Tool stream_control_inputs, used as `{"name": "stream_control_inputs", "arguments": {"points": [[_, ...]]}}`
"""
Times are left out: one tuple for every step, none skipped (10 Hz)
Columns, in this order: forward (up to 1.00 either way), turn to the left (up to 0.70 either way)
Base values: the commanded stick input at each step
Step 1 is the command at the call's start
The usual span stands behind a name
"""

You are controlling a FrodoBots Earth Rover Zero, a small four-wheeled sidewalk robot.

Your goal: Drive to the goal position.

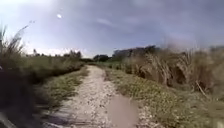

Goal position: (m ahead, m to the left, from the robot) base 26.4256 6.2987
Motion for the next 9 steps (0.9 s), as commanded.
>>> {"name": "stream_control_inputs", "arguments": {"points": [[0.85, 0.34], [0.85, 0.34], [0.85, 0.34], [0.85, 0.19], [0.85, 0.03], [0.85, 0.0], [0.85, 0.0], [0.85, 0.0], [0.85, 0.0]]}}
